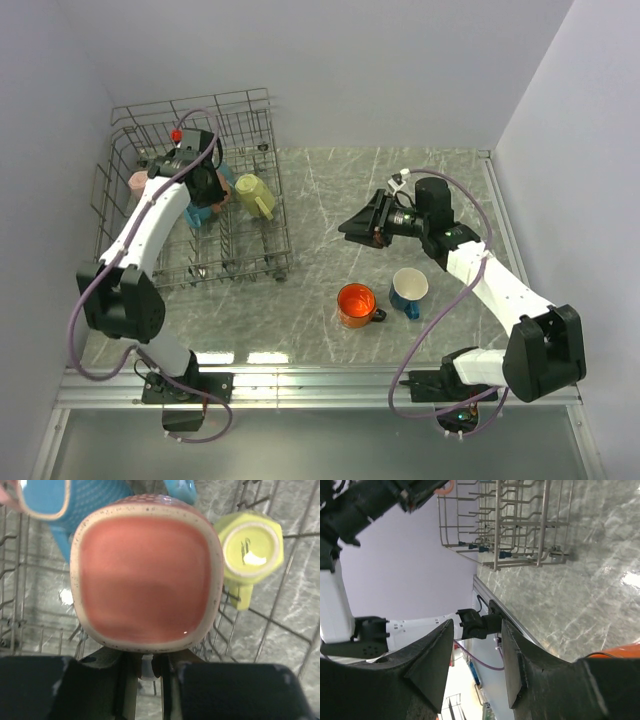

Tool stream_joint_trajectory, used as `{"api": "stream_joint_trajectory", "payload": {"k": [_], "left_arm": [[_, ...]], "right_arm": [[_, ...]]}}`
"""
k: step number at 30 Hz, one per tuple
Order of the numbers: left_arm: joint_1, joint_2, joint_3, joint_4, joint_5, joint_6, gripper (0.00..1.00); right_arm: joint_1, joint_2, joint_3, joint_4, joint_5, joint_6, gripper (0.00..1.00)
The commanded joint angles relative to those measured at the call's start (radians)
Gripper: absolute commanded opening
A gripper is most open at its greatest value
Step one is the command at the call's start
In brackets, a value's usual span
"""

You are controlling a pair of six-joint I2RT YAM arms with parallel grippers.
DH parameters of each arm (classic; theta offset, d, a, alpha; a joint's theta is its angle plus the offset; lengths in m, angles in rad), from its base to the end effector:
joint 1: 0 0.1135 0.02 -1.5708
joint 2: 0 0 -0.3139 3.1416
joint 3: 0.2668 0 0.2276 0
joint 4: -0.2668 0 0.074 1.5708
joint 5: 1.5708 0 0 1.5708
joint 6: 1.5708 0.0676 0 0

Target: Load the cups into the dish rack

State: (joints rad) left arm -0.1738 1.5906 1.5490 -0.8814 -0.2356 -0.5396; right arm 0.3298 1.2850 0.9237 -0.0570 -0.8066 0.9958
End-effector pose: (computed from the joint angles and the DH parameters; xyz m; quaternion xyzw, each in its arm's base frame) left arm 0.3301 -0.0419 0.3667 -0.2080 0.9189 -0.0060 0.3351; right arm 0.2382 0.1331 0.3441 0.0500 0.7988 0.5678 0.1926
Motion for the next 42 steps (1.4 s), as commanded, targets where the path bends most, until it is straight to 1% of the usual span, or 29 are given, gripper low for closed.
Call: {"api": "stream_joint_trajectory", "payload": {"k": [1, 5, 10, 14, 18, 23, 28, 30, 33, 34, 37, 40, 42], "left_arm": [[0.022, 0.028, 0.082, 0.071, -0.006, 0.021, 0.00], [0.039, 0.054, 0.037, 0.107, 0.042, 0.012, 0.00], [0.053, 0.075, 0.007, 0.116, 0.065, 0.018, 0.00], [0.066, 0.097, -0.021, 0.147, 0.127, 0.038, 0.00], [0.068, 0.152, -0.007, 0.134, 0.174, 0.062, 0.00], [0.068, 0.206, 0.016, 0.107, 0.183, 0.076, 0.00], [0.068, 0.227, 0.036, 0.078, 0.191, 0.079, 0.01], [0.068, 0.227, 0.043, 0.065, 0.196, 0.081, 0.06], [0.068, 0.207, 0.057, 0.048, 0.208, 0.086, 0.25], [0.066, 0.198, 0.057, 0.044, 0.209, 0.086, 0.41], [0.068, 0.160, 0.049, 0.033, 0.205, 0.086, 0.64], [0.066, 0.128, 0.037, 0.018, 0.205, 0.086, 0.73], [0.066, 0.097, 0.023, 0.013, 0.211, 0.079, 0.74]], "right_arm": [[-0.017, -0.042, -0.003, -0.018, -0.011, -0.036, 0.50], [-0.032, -0.046, -0.019, -0.027, -0.014, -0.045, 0.50], [-0.043, -0.029, -0.010, -0.032, -0.019, -0.051, 0.49], [-0.044, -0.004, 0.003, -0.033, -0.020, -0.056, 0.49], [-0.046, 0.008, 0.015, -0.046, -0.017, -0.059, 0.49], [-0.046, 0.004, 0.012, -0.055, -0.009, -0.066, 0.49], [-0.046, -0.012, -0.011, -0.052, 0.001, -0.063, 0.48], [-0.046, -0.019, -0.016, -0.058, 0.006, -0.063, 0.48], [-0.046, -0.029, -0.016, -0.087, 0.023, -0.077, 0.48], [-0.046, -0.033, -0.014, -0.096, 0.027, -0.091, 0.49], [-0.046, -0.042, -0.017, -0.118, 0.040, -0.106, 0.49], [-0.046, -0.050, -0.029, -0.116, 0.040, -0.106, 0.49], [-0.044, -0.055, -0.032, -0.118, 0.044, -0.106, 0.49]]}}
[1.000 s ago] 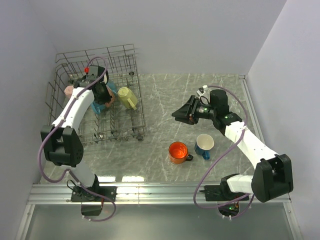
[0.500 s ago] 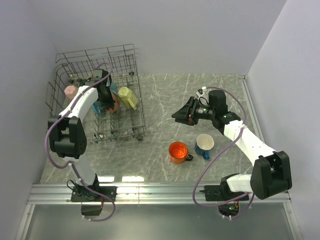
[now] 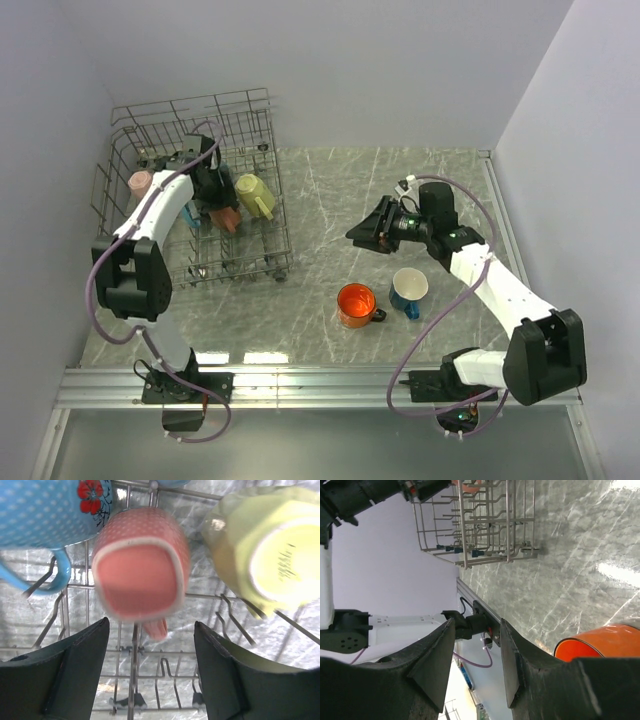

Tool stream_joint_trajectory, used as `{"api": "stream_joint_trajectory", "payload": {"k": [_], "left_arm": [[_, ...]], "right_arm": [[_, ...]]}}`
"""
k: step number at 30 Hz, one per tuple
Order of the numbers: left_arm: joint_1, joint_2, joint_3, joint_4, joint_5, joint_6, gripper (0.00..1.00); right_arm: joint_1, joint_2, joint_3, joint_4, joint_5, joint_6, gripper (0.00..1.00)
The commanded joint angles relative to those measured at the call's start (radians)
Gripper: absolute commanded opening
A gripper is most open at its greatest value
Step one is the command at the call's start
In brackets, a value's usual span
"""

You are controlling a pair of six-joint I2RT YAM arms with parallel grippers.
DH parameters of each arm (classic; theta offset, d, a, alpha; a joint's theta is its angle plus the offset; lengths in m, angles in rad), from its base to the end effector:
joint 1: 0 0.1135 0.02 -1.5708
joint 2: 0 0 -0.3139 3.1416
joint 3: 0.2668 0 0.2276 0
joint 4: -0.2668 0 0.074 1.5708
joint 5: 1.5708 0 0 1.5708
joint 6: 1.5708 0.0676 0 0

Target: Load the cups into the dish rack

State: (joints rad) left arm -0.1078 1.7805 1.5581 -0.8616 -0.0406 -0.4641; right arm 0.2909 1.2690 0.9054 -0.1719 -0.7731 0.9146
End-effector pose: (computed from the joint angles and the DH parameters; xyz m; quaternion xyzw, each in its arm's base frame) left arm 0.3770 -0.0380 0.3055 -0.1768 0.9541 -0.0491 0.2367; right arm 0.2341 0.1194 0.3288 0.0694 0.8233 0.5297 0.1918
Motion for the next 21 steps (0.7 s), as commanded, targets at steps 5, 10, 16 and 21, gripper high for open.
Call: {"api": "stream_joint_trajectory", "payload": {"k": [5, 10, 16, 21], "left_arm": [[0.000, -0.212, -0.010, -0.014, 0.031, -0.028, 0.75], [-0.004, -0.343, -0.049, -0.030, 0.045, -0.053, 0.75], [-0.004, -0.596, -0.176, -0.059, 0.044, -0.106, 0.74], [-0.004, -0.766, -0.305, -0.059, 0.044, -0.166, 0.74]], "right_arm": [[-0.003, -0.065, 0.007, -0.087, 0.073, -0.074, 0.49], [0.043, -0.057, 0.107, -0.342, 0.257, -0.247, 0.48], [0.177, -0.033, 0.165, -0.534, 0.435, -0.345, 0.48], [0.281, 0.027, 0.248, -0.662, 0.616, -0.381, 0.50]]}}
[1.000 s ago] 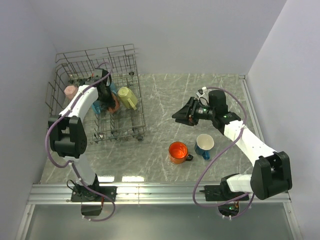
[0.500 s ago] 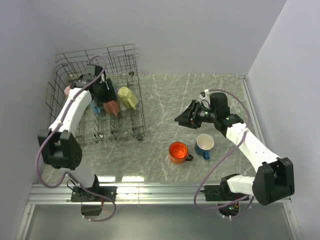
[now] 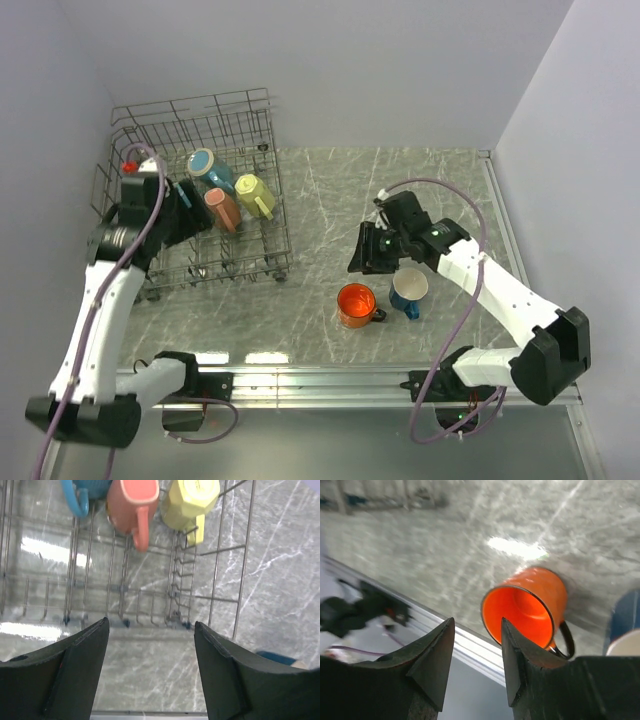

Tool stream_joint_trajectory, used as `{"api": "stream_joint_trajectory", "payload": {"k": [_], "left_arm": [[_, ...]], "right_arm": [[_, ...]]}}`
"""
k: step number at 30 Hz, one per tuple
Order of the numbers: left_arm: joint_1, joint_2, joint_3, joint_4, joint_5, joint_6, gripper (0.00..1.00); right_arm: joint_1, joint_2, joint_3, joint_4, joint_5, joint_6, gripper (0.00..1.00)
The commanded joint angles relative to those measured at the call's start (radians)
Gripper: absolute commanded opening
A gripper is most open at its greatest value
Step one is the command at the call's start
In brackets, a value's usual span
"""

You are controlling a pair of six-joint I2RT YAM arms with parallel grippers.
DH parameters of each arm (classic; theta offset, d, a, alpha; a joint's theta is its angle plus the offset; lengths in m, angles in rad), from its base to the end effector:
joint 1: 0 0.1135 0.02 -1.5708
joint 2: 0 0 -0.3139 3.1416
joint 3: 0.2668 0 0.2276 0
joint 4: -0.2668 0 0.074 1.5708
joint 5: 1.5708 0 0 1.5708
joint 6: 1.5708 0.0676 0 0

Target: Load the cups into the dish rack

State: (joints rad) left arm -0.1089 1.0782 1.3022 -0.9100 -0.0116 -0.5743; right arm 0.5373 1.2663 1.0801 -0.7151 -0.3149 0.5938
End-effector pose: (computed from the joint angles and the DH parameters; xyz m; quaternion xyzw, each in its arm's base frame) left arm 0.1809 -0.0190 0.4077 -0.2108 0.8788 -0.1385 0.4051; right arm 0.1942 0.1401 0.3229 -0.0251 0.9339 0.2989 0.1946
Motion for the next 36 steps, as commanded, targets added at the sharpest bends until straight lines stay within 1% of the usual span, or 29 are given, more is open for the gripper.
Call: {"api": "stream_joint_trajectory", "payload": {"k": [1, 6, 11, 15, 18, 21, 23, 25, 26, 28, 32, 35, 36], "left_arm": [[-0.005, -0.096, -0.076, -0.010, 0.015, -0.067, 0.74], [-0.003, -0.138, -0.119, -0.020, 0.015, -0.065, 0.72], [-0.005, -0.159, -0.124, -0.036, 0.024, -0.050, 0.72], [-0.006, -0.179, -0.155, -0.015, 0.047, -0.061, 0.72], [-0.014, -0.176, -0.175, -0.007, 0.067, -0.075, 0.71], [-0.055, -0.161, -0.156, 0.002, 0.050, -0.073, 0.71], [-0.101, -0.150, -0.135, -0.006, 0.015, -0.064, 0.71], [-0.142, -0.141, -0.109, -0.012, 0.015, -0.059, 0.73], [-0.153, -0.138, -0.101, -0.015, -0.017, -0.056, 0.74], [-0.182, -0.133, -0.087, -0.020, -0.022, -0.056, 0.75], [-0.213, -0.129, -0.090, -0.015, -0.018, -0.056, 0.76], [-0.215, -0.121, -0.098, -0.015, -0.007, -0.065, 0.76], [-0.215, -0.113, -0.098, -0.015, -0.002, -0.070, 0.76]], "right_arm": [[0.035, 0.039, 0.081, -0.132, 0.174, -0.066, 0.50], [0.061, 0.119, 0.138, -0.194, 0.289, -0.147, 0.51], [0.096, 0.241, 0.213, -0.256, 0.332, -0.216, 0.51], [0.127, 0.332, 0.309, -0.317, 0.341, -0.236, 0.51], [0.156, 0.350, 0.352, -0.354, 0.346, -0.246, 0.51], [0.182, 0.378, 0.385, -0.388, 0.333, -0.250, 0.51], [0.197, 0.390, 0.388, -0.406, 0.342, -0.252, 0.51], [0.223, 0.400, 0.374, -0.412, 0.353, -0.250, 0.51], [0.228, 0.397, 0.357, -0.412, 0.350, -0.247, 0.51], [0.237, 0.389, 0.334, -0.408, 0.349, -0.238, 0.51], [0.242, 0.372, 0.274, -0.380, 0.365, -0.226, 0.52], [0.240, 0.398, 0.276, -0.373, 0.396, -0.242, 0.52], [0.242, 0.407, 0.283, -0.374, 0.431, -0.249, 0.52]]}}
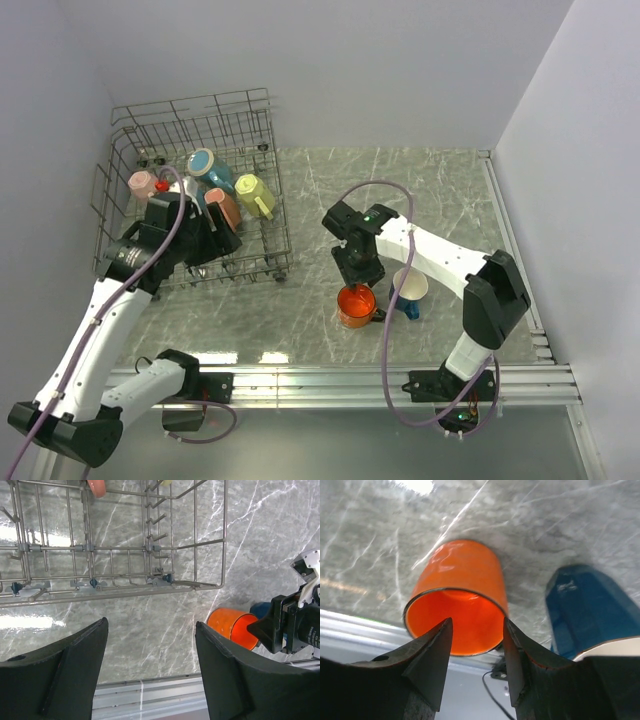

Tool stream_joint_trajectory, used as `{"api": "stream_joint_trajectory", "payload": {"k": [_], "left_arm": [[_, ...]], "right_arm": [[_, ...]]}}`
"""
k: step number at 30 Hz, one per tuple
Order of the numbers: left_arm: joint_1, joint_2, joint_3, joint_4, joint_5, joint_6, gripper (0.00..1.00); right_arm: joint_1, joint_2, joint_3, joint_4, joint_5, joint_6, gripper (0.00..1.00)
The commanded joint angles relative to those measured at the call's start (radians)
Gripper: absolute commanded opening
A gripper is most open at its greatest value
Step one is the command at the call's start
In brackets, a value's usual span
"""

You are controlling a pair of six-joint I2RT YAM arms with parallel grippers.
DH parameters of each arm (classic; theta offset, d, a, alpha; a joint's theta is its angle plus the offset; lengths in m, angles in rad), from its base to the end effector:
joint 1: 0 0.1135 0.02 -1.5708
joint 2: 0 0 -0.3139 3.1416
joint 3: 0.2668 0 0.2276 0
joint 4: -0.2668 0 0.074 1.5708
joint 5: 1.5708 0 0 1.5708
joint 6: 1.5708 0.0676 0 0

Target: Load the cups into the dish rack

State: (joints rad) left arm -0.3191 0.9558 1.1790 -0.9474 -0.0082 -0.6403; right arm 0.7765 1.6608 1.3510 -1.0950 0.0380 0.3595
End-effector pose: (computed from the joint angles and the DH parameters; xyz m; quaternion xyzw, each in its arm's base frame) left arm 0.1386 -0.0452 0.3832 -0.1475 0.8997 -0.1863 0.3661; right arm 0.2151 0.2077 0.2767 -0.2047 0.9751 0.0286 0.0801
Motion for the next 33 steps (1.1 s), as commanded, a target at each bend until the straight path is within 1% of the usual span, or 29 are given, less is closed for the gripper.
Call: {"api": "stream_joint_trajectory", "payload": {"k": [1, 4, 8, 10, 13, 14, 17, 18, 24, 25, 30, 31, 32, 33], "left_arm": [[-0.005, 0.014, 0.025, 0.028, -0.007, -0.005, 0.76], [-0.003, 0.043, 0.025, 0.033, -0.032, -0.010, 0.75], [0.000, 0.109, 0.065, 0.025, -0.039, -0.047, 0.73], [0.000, 0.130, 0.073, 0.041, -0.030, -0.077, 0.73], [0.000, 0.193, 0.106, 0.044, -0.033, -0.119, 0.71], [0.000, 0.230, 0.131, 0.042, -0.036, -0.140, 0.70], [-0.001, 0.303, 0.192, 0.029, -0.045, -0.165, 0.67], [-0.003, 0.320, 0.208, 0.018, -0.050, -0.168, 0.67], [-0.003, 0.417, 0.341, -0.028, -0.064, -0.153, 0.66], [-0.003, 0.423, 0.350, -0.021, -0.064, -0.142, 0.66], [-0.003, 0.429, 0.334, 0.016, -0.059, -0.050, 0.65], [-0.003, 0.419, 0.294, 0.053, -0.055, -0.041, 0.65], [-0.002, 0.387, 0.268, 0.079, -0.055, -0.032, 0.66], [-0.001, 0.370, 0.242, 0.097, -0.053, -0.035, 0.66]], "right_arm": [[0.003, 0.026, 0.022, -0.008, 0.101, -0.024, 0.52], [0.007, 0.071, 0.066, -0.010, 0.154, -0.051, 0.53], [0.004, 0.119, 0.089, -0.017, 0.158, -0.034, 0.53], [0.007, 0.126, 0.071, -0.003, 0.142, -0.021, 0.53], [0.007, 0.125, 0.040, 0.046, 0.062, -0.008, 0.52], [0.006, 0.122, 0.033, 0.062, -0.007, -0.010, 0.51], [0.009, 0.113, 0.010, 0.109, -0.111, -0.016, 0.45], [0.009, 0.111, 0.007, 0.115, -0.127, -0.022, 0.39], [0.007, 0.099, -0.033, 0.152, -0.214, -0.028, 0.19], [0.009, 0.108, -0.042, 0.165, -0.219, -0.027, 0.17], [0.007, 0.168, -0.033, 0.201, -0.243, 0.002, 0.16], [0.007, 0.184, -0.018, 0.208, -0.245, 0.007, 0.15], [0.007, 0.189, -0.013, 0.213, -0.244, 0.012, 0.13], [0.009, 0.191, -0.010, 0.219, -0.236, 0.021, 0.08]]}}
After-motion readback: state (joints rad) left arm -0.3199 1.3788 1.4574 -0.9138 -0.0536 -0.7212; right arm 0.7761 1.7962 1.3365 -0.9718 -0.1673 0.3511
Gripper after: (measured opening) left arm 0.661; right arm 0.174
